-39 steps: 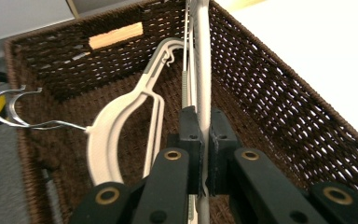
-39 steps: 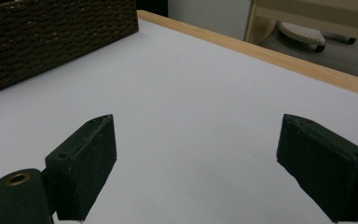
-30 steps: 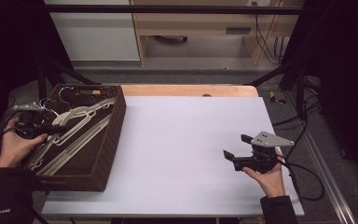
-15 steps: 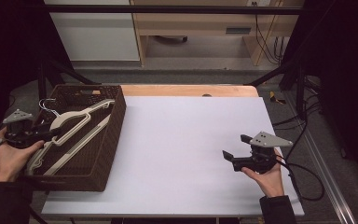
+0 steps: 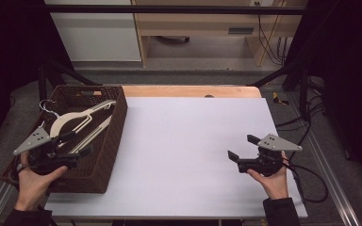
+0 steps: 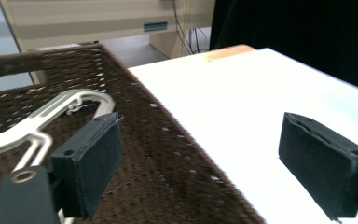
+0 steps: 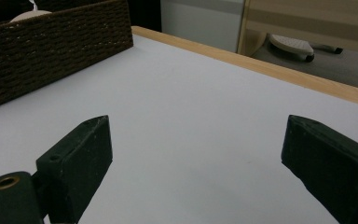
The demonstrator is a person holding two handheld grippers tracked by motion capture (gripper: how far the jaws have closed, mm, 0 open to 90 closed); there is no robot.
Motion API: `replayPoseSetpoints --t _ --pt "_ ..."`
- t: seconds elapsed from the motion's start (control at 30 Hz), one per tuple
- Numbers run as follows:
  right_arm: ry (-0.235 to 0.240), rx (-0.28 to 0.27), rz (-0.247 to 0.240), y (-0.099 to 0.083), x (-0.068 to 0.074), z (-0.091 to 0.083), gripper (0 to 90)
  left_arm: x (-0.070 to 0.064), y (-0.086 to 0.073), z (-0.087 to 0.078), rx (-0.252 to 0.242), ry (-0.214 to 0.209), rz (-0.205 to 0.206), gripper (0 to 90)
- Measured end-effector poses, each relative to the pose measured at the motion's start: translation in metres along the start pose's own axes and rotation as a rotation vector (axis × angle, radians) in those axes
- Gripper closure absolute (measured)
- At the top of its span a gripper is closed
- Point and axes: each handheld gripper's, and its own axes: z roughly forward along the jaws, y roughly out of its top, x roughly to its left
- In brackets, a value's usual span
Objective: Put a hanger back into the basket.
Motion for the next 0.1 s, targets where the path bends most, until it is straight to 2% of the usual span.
replayPoseSetpoints --t 0.1 --pt "-0.011 -0.005 0.013 -0.0015 -0.0009 -0.0026 7.8 -0.0109 -0.0011 0.0051 0.032 -0.014 0.020 11.6"
